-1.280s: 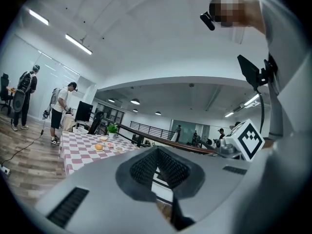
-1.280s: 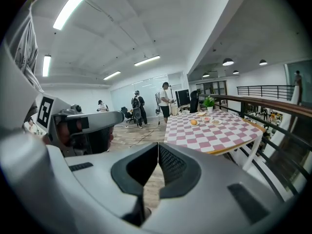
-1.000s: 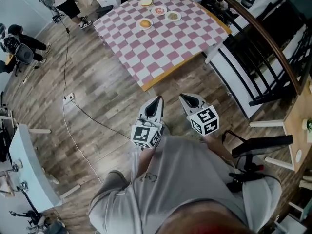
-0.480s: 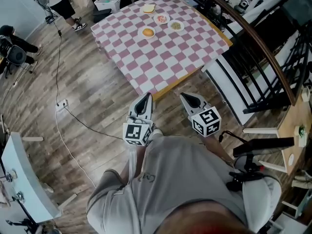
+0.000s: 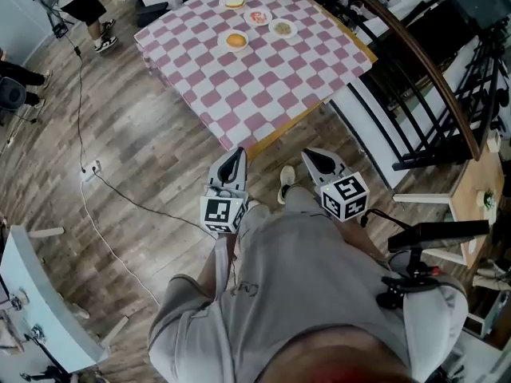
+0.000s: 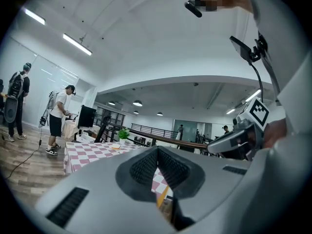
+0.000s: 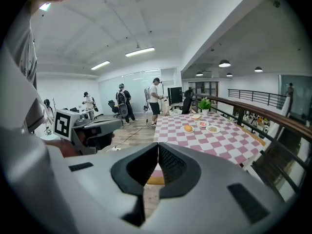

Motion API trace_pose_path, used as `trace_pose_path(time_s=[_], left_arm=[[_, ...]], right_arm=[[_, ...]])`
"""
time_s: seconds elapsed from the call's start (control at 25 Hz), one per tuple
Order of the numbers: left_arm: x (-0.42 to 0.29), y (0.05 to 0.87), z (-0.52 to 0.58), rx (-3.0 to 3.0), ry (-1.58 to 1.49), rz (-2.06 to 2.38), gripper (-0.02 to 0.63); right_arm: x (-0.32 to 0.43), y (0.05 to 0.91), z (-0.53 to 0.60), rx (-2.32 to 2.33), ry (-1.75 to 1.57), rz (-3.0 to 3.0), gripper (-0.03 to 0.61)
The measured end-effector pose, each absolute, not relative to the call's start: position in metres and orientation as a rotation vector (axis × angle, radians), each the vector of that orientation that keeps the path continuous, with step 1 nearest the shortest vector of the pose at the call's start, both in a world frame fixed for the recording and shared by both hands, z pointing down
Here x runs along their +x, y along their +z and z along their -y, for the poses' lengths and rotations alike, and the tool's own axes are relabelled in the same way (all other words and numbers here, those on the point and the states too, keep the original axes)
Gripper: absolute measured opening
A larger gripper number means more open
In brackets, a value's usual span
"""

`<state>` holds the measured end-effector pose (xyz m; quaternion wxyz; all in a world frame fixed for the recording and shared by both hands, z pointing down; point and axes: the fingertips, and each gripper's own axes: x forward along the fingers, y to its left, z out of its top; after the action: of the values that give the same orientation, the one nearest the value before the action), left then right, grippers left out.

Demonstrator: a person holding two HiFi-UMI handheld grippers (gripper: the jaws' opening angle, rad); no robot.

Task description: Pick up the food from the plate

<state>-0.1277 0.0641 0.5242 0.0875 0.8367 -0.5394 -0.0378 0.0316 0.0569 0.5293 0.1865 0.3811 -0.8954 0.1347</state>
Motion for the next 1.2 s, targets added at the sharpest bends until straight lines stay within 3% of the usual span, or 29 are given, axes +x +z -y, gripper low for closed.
trace_pose_path(time_s=[0.72, 1.2], left_arm=[[-0.217, 0.534, -0.052, 2.105, -0.112, 2.064, 0.009], [-0.197, 0.502, 0.078, 2.046, -0.083, 2.127, 0.009]], right_arm=[[-0.070, 0.547, 0.021, 0.605, 0.375, 2.641, 0.014], [-0.082, 0.545, 0.154, 0.405, 0.400, 2.674, 0.014]])
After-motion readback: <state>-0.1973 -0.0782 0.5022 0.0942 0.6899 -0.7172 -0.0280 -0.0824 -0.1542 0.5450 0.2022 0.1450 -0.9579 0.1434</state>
